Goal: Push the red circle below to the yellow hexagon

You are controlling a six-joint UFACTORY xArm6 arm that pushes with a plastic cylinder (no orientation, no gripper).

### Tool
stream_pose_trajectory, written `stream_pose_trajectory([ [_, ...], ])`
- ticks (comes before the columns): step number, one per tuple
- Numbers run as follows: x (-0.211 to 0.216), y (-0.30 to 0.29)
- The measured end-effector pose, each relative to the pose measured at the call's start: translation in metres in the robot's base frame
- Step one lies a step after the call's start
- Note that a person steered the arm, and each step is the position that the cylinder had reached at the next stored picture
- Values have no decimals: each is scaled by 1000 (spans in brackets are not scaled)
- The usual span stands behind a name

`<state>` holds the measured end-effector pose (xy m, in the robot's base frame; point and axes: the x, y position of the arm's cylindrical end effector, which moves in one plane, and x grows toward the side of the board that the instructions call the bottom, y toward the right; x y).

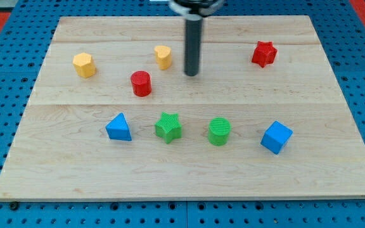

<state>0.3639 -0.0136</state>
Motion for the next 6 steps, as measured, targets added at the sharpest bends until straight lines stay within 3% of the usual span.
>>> stream_pose_trajectory([
  [1,5,-48],
  [3,71,-180],
  [4,90,-184],
  [5,55,-184],
  [6,50,-130],
])
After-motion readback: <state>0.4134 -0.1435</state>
